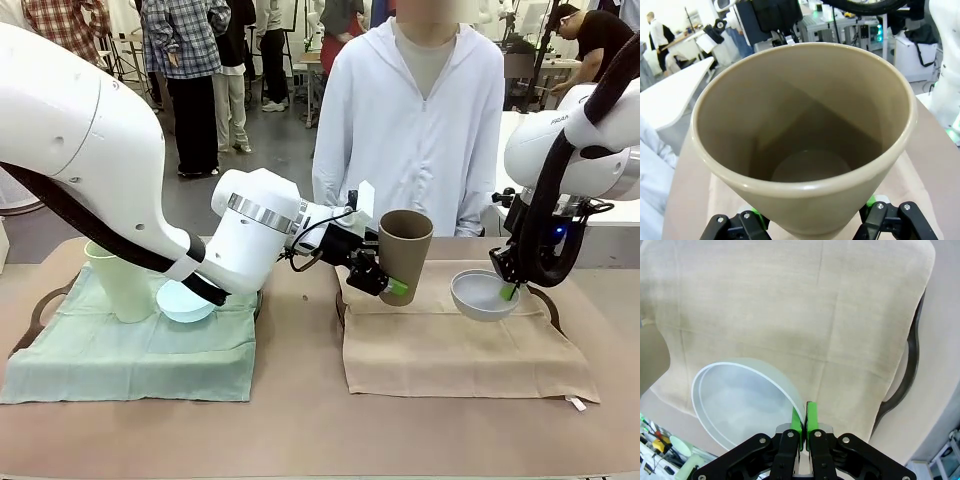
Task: Set up a tray with a mat and arrange the tableware.
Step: Place the Picnic Bowl and Reusable plastic cup back onto the Handle tray in front of the human's position.
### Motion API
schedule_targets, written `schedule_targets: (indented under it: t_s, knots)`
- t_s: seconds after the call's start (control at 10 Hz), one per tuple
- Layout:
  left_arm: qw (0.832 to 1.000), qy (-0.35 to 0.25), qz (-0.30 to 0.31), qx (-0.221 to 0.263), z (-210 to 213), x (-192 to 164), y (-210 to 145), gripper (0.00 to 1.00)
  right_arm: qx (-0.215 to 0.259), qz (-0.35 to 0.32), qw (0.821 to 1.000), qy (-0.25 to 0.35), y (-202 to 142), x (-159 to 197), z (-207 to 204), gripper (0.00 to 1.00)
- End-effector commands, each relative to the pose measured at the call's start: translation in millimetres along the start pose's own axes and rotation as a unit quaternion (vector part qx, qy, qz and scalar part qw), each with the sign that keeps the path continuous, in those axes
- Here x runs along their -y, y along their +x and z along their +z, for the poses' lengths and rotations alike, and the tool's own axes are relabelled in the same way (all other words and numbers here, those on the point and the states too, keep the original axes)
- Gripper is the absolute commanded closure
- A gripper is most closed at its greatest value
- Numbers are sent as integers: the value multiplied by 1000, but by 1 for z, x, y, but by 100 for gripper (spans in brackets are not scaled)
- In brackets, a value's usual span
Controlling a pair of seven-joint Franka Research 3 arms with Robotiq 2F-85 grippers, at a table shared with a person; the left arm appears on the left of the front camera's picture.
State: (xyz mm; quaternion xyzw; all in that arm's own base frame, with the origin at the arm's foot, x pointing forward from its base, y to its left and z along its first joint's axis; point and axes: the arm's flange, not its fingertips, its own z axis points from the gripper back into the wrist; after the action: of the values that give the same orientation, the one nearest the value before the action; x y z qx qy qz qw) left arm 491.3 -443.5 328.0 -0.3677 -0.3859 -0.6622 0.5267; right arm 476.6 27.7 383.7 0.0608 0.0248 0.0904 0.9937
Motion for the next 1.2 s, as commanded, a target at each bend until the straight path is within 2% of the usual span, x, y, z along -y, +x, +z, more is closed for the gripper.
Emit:
schedule_targets:
  t_s: [0.0, 0.3, 0.9, 1.0, 1.1]
  knots:
    - [1000, -11, -2, 6, -10, 1, -8, 18, 8, 11, 1000, 11, 11, 9, -11, 96]
    - [1000, -23, -15, 12, -29, -3, -15, 18, 28, 9, 999, 21, 24, 20, -32, 96]
    - [998, -43, 14, 32, -48, -13, -42, 18, 16, 6, 1000, 20, 38, 20, -49, 96]
    - [998, -46, 23, 32, -48, -15, -45, 14, 20, 7, 1000, 18, 38, 20, -49, 96]
    - [998, -46, 28, 35, -46, -15, -45, 0, 17, 10, 1000, 15, 38, 19, -49, 37]
